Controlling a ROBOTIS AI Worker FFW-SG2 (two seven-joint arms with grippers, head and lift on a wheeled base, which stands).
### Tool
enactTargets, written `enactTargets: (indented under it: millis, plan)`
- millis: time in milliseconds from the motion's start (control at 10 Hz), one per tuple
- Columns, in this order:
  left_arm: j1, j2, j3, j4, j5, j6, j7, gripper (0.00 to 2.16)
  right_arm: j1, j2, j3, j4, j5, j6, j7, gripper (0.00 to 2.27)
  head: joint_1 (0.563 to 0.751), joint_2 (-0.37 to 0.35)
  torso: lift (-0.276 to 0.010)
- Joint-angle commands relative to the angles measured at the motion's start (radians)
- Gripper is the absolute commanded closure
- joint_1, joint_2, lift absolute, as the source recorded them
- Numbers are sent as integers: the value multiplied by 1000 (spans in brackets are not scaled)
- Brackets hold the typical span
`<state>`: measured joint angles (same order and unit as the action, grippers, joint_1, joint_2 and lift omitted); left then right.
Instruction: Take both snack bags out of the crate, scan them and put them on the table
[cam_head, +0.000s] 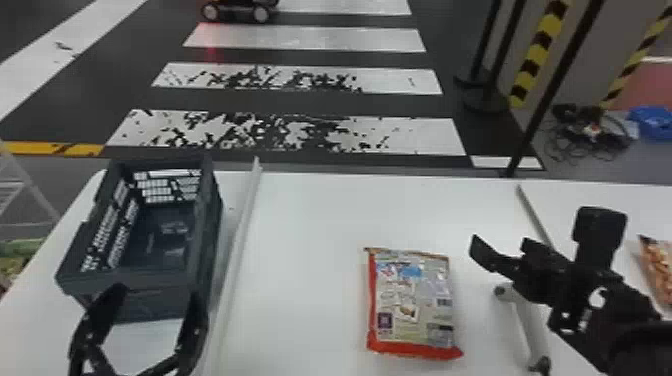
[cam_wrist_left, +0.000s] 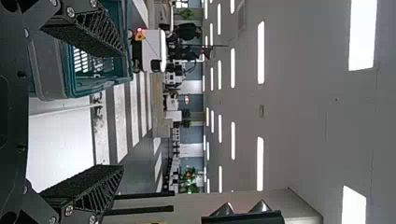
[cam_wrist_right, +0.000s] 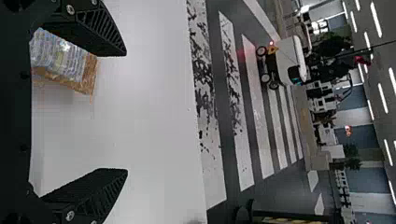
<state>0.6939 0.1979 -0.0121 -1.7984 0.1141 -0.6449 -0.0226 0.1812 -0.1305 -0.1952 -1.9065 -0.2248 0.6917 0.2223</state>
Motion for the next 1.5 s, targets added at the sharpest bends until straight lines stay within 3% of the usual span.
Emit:
enactTargets:
  millis: [0, 400, 700, 1400]
  plan:
    - [-4, 0, -2, 8, 2, 0, 0, 151, 41, 0, -30, -26, 53, -2, -7, 107, 695, -59, -94]
    - [-7, 2, -5, 17, 4, -3, 0, 151, 135, 9, -75, -80, 120, 22, -17, 87, 695, -136, -94]
    - [-8, 2, -5, 30, 12, -6, 0, 151, 187, 28, -87, -98, 111, 50, 2, 80, 695, -158, -94]
    - [-8, 2, -8, 33, 12, -9, 0, 151, 158, 25, -72, -43, 154, 114, 86, 215, 695, -129, -94]
